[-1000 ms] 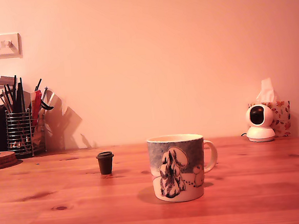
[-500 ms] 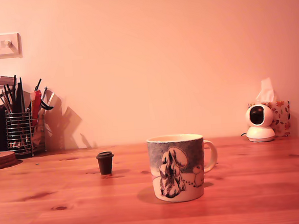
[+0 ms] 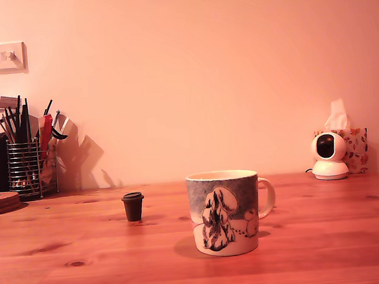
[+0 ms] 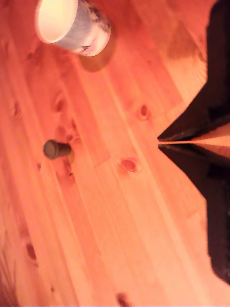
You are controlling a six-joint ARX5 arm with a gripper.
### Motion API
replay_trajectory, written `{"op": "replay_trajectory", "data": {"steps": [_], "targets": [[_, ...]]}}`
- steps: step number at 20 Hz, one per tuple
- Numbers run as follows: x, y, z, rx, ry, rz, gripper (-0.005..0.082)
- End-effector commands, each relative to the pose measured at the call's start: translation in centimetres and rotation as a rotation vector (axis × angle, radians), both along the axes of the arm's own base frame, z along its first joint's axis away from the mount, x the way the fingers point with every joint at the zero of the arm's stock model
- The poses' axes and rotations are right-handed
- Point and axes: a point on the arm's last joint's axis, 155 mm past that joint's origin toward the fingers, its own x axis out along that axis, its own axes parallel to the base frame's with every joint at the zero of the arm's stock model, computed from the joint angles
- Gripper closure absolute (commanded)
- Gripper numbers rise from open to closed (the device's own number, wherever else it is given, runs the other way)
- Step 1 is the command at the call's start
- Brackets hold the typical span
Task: Pick up the coffee capsules on the table and drop them inside the coffee cup
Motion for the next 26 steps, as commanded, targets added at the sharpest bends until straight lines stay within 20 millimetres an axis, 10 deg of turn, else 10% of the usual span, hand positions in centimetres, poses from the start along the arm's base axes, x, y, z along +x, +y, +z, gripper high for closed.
{"op": "replay_trajectory", "data": {"steps": [1,7,12,26], "targets": [[0.0,-0.2,0.2,0.005,-0.01,-0.015,0.079],[0.1,-0.2,-0.2,0.021,0.001,-0.025,0.0769],[0.5,-1.3,-1.7,0.036,0.057,-0.105,0.0268],[4.8,-4.4,-4.3,-0.017,0.091,-0.233,0.0308]]}}
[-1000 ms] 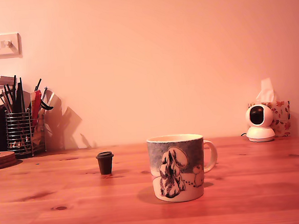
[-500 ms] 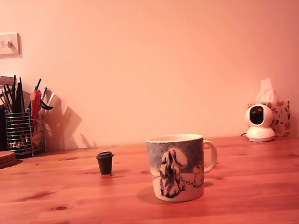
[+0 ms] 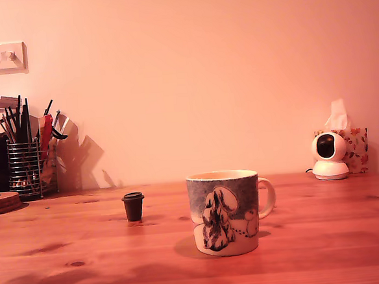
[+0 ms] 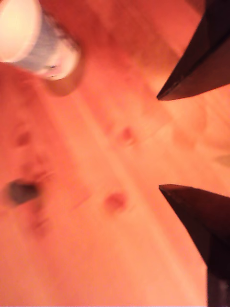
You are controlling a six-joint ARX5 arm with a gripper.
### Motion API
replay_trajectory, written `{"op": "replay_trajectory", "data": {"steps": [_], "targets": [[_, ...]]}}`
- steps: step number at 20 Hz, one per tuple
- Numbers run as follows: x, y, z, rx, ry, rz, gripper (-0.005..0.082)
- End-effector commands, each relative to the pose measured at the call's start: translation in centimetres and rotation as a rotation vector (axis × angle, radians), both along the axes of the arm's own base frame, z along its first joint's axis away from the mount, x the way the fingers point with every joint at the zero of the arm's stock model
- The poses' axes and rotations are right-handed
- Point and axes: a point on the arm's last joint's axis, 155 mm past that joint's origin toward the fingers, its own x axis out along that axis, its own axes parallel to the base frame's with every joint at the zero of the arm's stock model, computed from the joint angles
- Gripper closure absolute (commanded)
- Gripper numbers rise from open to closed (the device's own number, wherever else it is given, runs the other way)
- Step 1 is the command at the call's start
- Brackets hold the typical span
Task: Pick up the coffee capsules on the table and drop them inside the coffee cup
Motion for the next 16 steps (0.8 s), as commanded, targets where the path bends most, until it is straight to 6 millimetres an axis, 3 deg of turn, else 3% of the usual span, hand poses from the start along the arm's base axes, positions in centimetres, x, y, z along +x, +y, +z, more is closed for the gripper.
{"op": "replay_trajectory", "data": {"steps": [1,6,16], "targets": [[1.5,-0.4,0.9,-0.014,-0.065,-0.006,0.0307],[3.9,-1.5,1.5,-0.057,-0.145,-0.041,0.0307],[7.5,-3.5,-2.2,-0.112,-0.167,-0.103,0.0307]]}}
